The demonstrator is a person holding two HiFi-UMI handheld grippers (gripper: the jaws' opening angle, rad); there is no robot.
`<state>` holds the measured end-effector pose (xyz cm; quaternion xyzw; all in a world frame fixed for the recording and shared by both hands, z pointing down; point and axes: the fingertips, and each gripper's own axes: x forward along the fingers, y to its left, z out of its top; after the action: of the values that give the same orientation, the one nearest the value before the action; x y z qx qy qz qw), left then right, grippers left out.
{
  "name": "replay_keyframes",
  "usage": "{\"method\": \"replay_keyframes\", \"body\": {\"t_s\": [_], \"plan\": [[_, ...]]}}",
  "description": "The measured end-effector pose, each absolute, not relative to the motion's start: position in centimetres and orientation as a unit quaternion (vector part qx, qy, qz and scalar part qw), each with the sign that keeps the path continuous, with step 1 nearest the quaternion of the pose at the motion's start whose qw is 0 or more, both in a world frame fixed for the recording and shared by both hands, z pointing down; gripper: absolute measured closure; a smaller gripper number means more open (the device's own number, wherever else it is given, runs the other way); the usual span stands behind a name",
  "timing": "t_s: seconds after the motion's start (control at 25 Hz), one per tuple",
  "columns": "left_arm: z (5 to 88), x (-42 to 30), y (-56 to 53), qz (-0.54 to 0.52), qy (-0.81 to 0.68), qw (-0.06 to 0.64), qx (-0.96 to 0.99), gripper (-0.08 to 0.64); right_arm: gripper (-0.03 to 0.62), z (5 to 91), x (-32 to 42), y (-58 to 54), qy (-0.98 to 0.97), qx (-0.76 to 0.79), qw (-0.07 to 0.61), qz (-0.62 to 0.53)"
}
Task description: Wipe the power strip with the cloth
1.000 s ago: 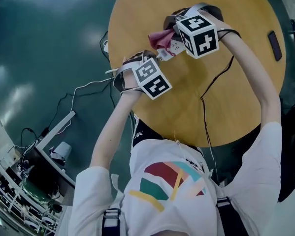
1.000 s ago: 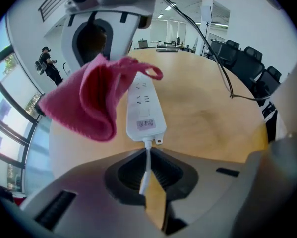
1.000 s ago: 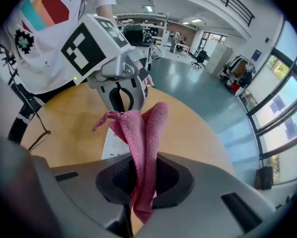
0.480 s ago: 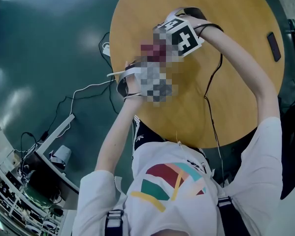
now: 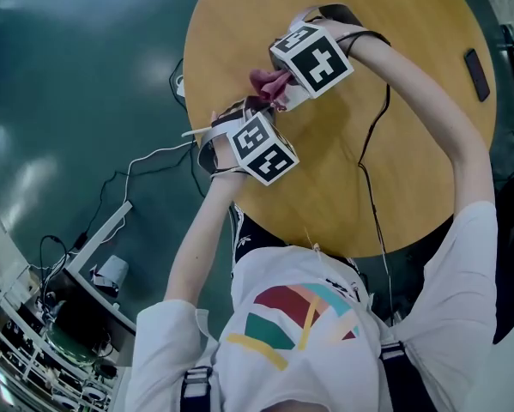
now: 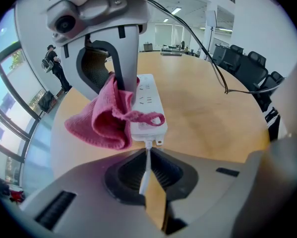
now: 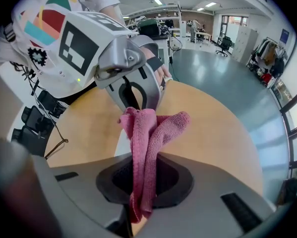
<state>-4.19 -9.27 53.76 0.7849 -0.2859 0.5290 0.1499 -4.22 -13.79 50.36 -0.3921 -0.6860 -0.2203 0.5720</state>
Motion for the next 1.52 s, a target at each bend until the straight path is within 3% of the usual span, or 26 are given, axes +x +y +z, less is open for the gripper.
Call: {"method": "replay_keyframes", "body": {"t_s": [0.36, 1.04, 1.32, 1.52], "plan": [[54.0, -4.2, -9.1, 0.531, -0.287, 0.161, 0.781, 0.486, 0.554, 51.3, 1.4, -18.7, -0.666, -0.326, 0.628, -0.238], [54.0, -4.0, -9.1, 0.536, -0.28, 0.164, 0.779, 0.486, 0.552, 51.0, 4.3, -22.2, -0.704, -0.23, 0.64, -0.206], [54.2, -4.1, -9.1, 0.535, -0.277, 0.164, 0.781, 0.486, 0.552, 48.6, 5.1, -26.8, -0.826, 0.098, 0.533, 0.154], [54.0, -4.1, -9.1, 0.537, -0.273, 0.159, 0.782, 0.486, 0.552, 49.5, 7.4, -26.1, -0.814, 0.176, 0.488, 0.262]]}}
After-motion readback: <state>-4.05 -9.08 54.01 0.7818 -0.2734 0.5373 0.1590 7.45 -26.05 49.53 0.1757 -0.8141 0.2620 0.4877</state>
